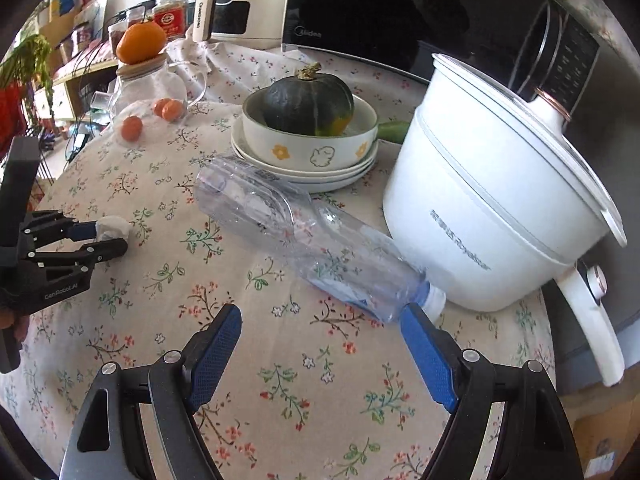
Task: Collect trash
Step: 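Grasp the crumpled white tissue with the left tool, then grasp the clear plastic water bottle with the right tool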
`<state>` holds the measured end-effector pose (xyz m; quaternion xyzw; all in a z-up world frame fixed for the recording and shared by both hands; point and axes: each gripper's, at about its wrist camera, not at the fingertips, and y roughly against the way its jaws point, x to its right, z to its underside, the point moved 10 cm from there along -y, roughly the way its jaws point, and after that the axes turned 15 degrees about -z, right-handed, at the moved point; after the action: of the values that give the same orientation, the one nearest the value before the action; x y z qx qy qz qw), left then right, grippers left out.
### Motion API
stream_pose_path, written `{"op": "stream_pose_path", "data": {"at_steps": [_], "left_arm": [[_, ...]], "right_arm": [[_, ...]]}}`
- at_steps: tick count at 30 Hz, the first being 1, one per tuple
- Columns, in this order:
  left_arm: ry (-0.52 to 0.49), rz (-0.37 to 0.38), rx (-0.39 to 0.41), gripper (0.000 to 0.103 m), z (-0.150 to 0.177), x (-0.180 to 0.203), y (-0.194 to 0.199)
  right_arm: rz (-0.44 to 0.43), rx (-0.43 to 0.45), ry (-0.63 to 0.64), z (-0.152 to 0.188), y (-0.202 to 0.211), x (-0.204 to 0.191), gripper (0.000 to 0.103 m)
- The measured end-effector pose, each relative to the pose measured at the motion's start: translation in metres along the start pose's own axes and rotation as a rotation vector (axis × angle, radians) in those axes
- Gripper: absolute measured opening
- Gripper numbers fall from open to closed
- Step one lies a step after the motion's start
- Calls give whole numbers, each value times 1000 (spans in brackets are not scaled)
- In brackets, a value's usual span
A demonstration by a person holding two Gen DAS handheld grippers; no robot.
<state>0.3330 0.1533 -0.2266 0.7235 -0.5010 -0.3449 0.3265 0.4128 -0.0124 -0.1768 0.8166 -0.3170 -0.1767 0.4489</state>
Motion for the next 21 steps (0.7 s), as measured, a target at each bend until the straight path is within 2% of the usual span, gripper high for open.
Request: {"op": "stream_pose_path", "data": {"at_steps": [7, 15, 17, 21], "left_arm": [[106, 20, 21, 33, -14, -24, 27], [128, -10, -34, 33, -1, -37, 15], [145, -10, -47, 33, 1, -41, 12], [151, -4, -45, 33, 3, -44, 16]], "right_arm": [[2, -139, 216, -28, -50, -9, 83], [84, -272, 355, -31, -93, -3, 84], [110, -286, 388, -29, -97, -4, 80], [110, -292, 397, -22, -92, -12, 73]]}}
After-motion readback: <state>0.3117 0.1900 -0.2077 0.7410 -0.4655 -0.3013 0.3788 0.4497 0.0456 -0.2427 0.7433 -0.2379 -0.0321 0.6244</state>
